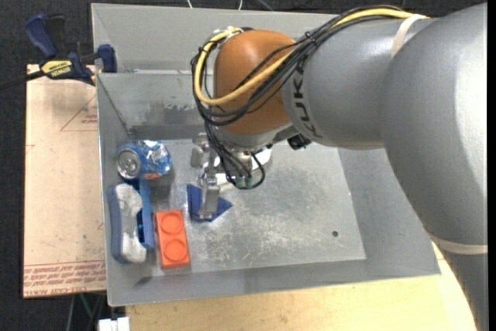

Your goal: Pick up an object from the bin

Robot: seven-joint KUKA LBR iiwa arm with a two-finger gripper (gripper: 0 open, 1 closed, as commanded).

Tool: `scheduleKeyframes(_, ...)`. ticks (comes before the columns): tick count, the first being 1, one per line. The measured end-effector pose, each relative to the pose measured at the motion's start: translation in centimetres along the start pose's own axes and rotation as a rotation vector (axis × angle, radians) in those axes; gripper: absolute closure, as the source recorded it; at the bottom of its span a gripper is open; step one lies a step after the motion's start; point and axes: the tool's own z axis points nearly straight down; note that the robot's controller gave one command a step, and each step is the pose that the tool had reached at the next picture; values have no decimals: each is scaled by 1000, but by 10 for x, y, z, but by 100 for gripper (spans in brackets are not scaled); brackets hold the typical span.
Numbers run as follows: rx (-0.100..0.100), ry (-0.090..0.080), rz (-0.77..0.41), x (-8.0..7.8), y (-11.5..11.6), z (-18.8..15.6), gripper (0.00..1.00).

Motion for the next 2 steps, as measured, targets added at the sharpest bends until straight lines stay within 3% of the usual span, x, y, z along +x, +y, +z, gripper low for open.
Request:
scheduleKeyframes(1, -1, -7, 4, -2, -1, -4, 0)
scheduleKeyframes(2, -3, -12, -59, -27, -52, 46, 0)
